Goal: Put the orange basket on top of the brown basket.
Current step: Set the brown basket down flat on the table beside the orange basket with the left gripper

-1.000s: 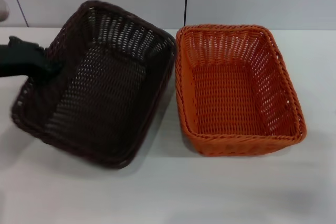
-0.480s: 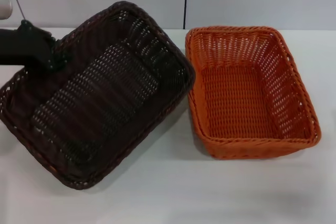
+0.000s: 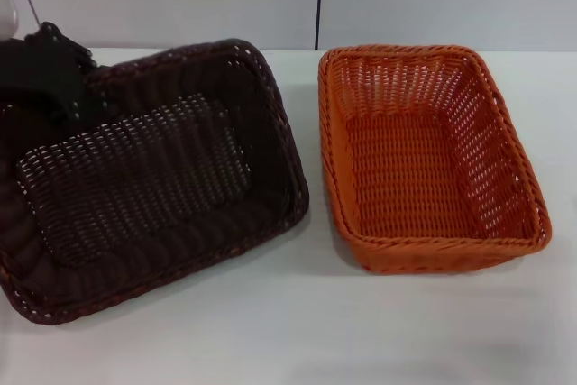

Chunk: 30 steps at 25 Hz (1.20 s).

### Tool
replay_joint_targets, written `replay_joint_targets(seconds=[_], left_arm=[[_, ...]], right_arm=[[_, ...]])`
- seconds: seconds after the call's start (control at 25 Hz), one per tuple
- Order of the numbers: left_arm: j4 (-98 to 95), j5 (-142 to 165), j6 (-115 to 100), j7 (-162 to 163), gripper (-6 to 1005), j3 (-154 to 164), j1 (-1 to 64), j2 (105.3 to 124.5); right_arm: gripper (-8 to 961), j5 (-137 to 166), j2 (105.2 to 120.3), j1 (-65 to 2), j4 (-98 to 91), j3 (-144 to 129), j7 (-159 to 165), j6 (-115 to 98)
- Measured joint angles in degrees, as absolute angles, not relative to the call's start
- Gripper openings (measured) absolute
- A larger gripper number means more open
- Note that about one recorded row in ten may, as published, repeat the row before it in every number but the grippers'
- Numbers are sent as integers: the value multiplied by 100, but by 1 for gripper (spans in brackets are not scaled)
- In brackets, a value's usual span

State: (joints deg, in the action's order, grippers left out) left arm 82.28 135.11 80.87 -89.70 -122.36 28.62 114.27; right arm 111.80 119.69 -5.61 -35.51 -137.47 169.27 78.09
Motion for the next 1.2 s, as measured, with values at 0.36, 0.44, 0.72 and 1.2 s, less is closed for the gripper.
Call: replay_joint_targets(seconds=[0.36, 0.44, 0.72, 1.2], left_arm=[[8150, 13501, 8327, -9359, 202, -12160, 3113, 11690], [8055, 13507, 8328, -9372, 211, -12142, 3226, 11718], [7404, 13584, 7936, -9278, 243, -12144, 3626, 11768], [7586, 13571, 7388, -9238, 476, -11659, 3462, 11796]], right_arm=[[810, 11179, 11971, -571, -3550, -13779, 16927, 7872], [810, 11180, 11971, -577, -3550, -13780, 16927, 7875], [810, 11187, 11971, -566, -3517, -13780, 16927, 7877], [809, 11179, 11964, -545, -3494, -13780, 16927, 7876]])
